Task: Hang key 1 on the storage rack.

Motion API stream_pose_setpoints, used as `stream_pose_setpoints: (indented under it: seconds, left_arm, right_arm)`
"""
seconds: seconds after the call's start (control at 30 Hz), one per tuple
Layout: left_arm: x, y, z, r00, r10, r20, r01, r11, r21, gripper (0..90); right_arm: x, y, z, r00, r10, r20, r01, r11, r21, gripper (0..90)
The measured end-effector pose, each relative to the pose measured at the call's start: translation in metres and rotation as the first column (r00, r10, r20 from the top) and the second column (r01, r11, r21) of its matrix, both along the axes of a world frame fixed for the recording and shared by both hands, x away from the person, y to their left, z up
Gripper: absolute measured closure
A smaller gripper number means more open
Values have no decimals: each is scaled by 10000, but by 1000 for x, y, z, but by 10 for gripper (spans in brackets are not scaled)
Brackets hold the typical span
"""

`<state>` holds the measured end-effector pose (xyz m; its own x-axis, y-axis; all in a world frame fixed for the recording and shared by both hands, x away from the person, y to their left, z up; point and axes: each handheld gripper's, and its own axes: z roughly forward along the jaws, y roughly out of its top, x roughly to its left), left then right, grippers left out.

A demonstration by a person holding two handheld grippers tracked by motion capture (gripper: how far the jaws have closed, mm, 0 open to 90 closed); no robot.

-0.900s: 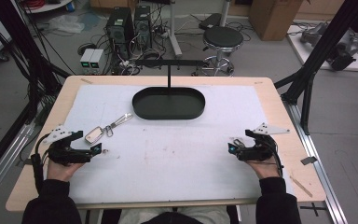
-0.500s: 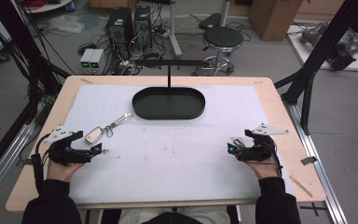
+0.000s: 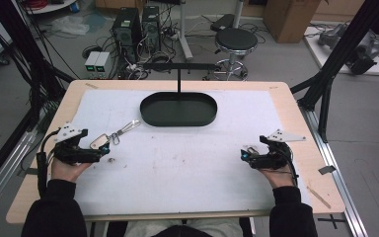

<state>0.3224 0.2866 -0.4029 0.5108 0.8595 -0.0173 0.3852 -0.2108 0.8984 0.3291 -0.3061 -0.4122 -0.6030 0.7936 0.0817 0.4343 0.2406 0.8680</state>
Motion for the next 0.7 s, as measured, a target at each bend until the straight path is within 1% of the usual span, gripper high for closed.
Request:
stream_pose_setpoints:
  seconds: [0.1, 0.17, 0.23, 0.33, 0.4, 0.43, 0.5, 0.57, 0.63, 0.67, 0.7]
  left_arm:
    - [7, -3, 2, 10000, -47, -56, 47, 10000, 72, 21]
    - [11, -5, 4, 9998, -118, -157, 122, 9997, 233, 21]
    - [15, -7, 7, 9994, -243, -248, 253, 9989, 383, 21]
    - [21, -10, 11, 9981, -504, -354, 518, 9980, 373, 21]
    - [26, -13, 14, 9967, -630, -505, 656, 9966, 506, 21]
    - [28, -14, 15, 9961, -686, -558, 716, 9959, 545, 21]
    - [32, -18, 17, 9958, -716, -575, 751, 9953, 618, 21]
    - [36, -21, 19, 9944, -808, -688, 870, 9920, 918, 21]
    - [40, -25, 21, 9925, -924, -802, 1002, 9901, 984, 21]
    - [43, -27, 22, 9913, -1001, -855, 1092, 9880, 1091, 21]
    - [44, -29, 23, 9907, -1054, -857, 1143, 9877, 1066, 21]
  right_arm:
    - [0, 0, 0, 10000, -37, 14, 36, 10000, 49, 8]
    - [0, 0, 0, 10000, -12, 40, 12, 10000, 34, 8]
    - [0, 0, 1, 10000, -23, 35, 23, 10000, 57, 8]
    - [0, 0, 1, 10000, -48, 41, 48, 10000, 81, 8]
    - [0, -1, 1, 10000, -90, 38, 90, 9999, 91, 8]
    - [-1, -1, 1, 9999, -102, 23, 102, 9998, 176, 8]
    - [-1, -1, 1, 10000, -89, 16, 89, 9998, 155, 8]
    - [0, -1, 1, 10000, -85, 24, 84, 9998, 152, 8]
    - [0, -1, 1, 10000, -75, 35, 75, 9999, 121, 8]
    - [0, -1, 1, 10000, -75, 35, 75, 9999, 121, 8]
    - [0, -1, 1, 10000, -64, 72, 63, 9999, 94, 8]
